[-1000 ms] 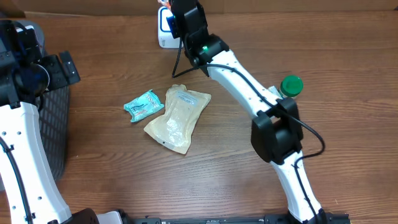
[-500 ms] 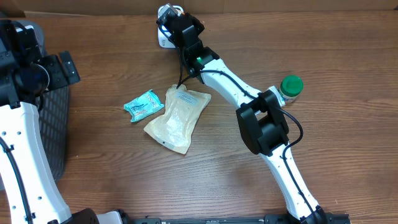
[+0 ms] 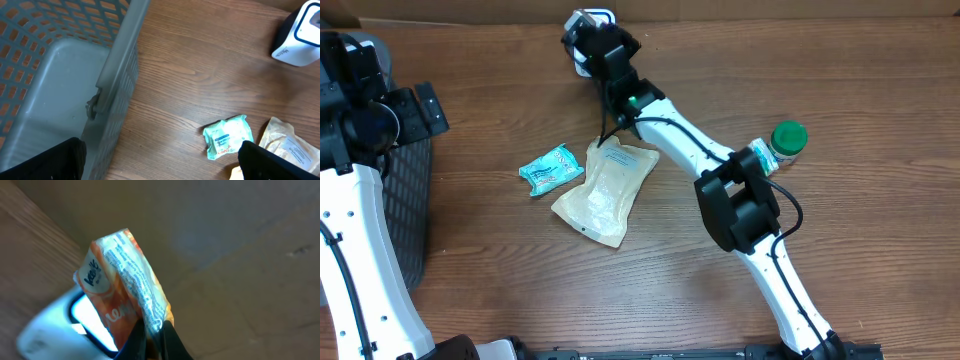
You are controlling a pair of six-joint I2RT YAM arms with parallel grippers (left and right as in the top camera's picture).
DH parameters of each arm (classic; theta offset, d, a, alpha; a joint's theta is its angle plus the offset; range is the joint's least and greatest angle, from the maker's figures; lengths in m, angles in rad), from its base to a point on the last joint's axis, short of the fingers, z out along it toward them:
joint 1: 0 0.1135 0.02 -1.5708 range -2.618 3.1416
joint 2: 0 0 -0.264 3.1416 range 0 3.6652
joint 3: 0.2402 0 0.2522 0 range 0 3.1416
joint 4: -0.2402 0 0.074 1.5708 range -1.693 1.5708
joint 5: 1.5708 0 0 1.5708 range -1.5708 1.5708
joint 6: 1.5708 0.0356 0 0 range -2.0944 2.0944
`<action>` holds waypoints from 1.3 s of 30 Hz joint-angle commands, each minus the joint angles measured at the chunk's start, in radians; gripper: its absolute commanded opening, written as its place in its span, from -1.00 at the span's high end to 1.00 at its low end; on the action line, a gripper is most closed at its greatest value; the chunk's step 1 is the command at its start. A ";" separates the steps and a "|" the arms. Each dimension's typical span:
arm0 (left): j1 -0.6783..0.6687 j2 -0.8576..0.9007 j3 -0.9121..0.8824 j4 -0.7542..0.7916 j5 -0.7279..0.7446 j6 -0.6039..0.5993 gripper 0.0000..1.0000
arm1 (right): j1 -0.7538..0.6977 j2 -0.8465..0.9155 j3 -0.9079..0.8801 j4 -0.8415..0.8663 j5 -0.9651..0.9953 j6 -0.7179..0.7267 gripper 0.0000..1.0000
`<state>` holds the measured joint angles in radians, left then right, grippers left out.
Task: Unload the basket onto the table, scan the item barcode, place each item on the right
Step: 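Hold the orange pack in front of the scanner window, then carry the orange pack right and set it down, release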
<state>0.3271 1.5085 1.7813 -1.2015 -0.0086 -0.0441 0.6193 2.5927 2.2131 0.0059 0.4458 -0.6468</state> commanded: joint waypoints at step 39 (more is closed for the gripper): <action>0.000 0.002 0.021 0.001 -0.002 0.023 -0.99 | -0.267 -0.663 -0.533 -1.312 -0.246 1.175 0.92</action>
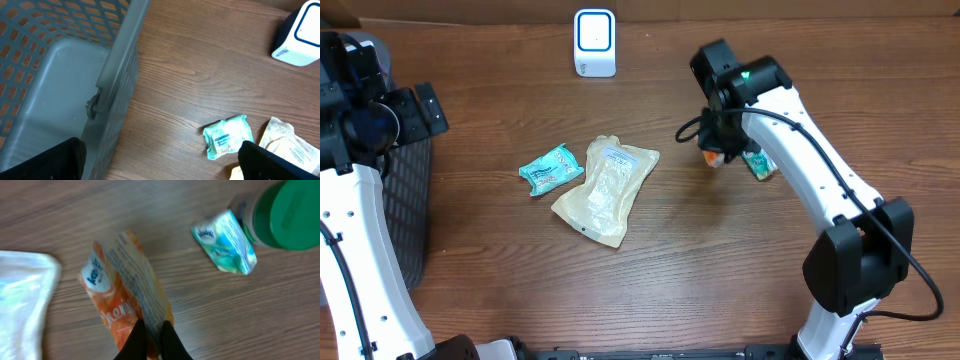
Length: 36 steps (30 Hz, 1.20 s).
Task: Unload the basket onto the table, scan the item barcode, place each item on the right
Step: 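Carry the orange pack right and set it down, release, then move the right gripper over the clear kraft snack bag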
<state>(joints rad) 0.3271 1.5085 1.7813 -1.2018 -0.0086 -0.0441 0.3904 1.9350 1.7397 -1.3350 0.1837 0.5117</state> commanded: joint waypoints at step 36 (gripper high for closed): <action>0.000 0.002 0.021 0.001 -0.002 0.022 -0.98 | -0.024 -0.026 -0.265 0.286 -0.603 -0.044 -0.35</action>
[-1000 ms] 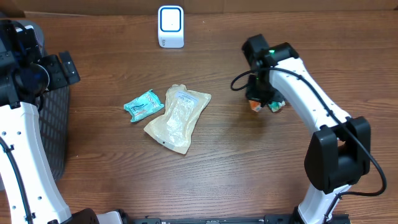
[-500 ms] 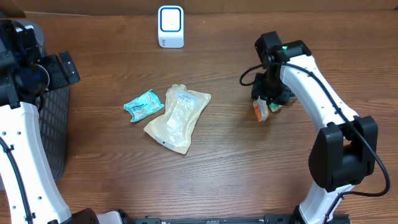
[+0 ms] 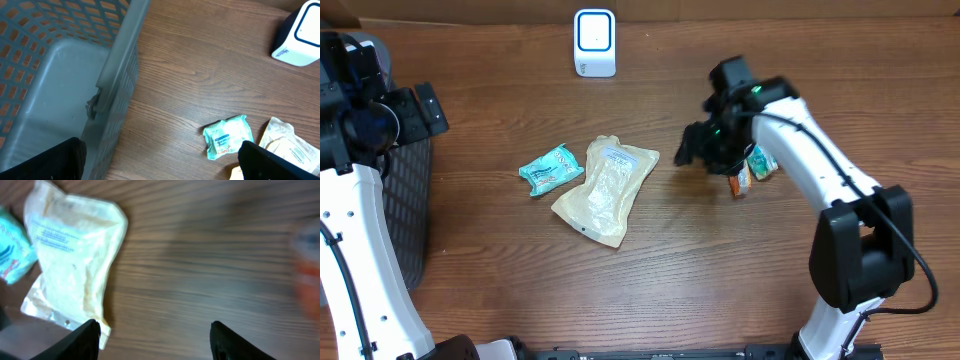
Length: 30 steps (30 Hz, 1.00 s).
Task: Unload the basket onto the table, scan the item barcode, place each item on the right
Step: 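Move the right gripper over the clear kraft snack bag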
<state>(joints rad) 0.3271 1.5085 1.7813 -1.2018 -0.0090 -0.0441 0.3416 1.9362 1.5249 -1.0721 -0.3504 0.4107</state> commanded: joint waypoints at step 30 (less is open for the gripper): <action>0.000 0.002 0.021 0.002 -0.001 0.022 -0.99 | 0.282 0.106 -0.415 0.949 -0.024 0.642 -0.08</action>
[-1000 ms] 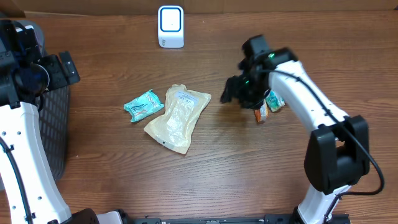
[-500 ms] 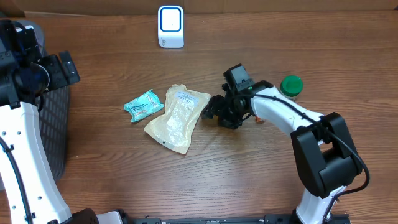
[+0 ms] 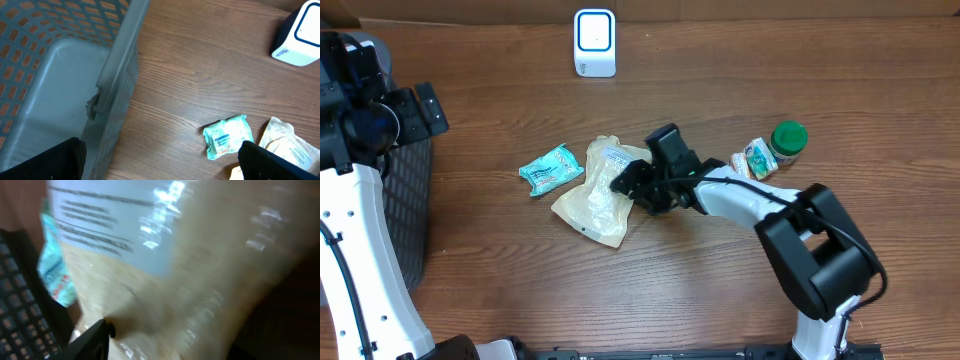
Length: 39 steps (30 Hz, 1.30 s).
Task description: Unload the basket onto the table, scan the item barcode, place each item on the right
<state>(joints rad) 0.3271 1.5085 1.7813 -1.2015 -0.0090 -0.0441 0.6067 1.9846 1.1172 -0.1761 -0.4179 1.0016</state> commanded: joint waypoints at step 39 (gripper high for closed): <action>0.000 0.002 0.021 0.001 -0.001 0.022 -0.99 | -0.003 -0.261 0.406 -0.850 0.648 -0.667 0.92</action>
<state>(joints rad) 0.3271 1.5085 1.7813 -1.2015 -0.0090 -0.0441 0.5816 1.7451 1.4586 -0.9649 -0.0505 0.4400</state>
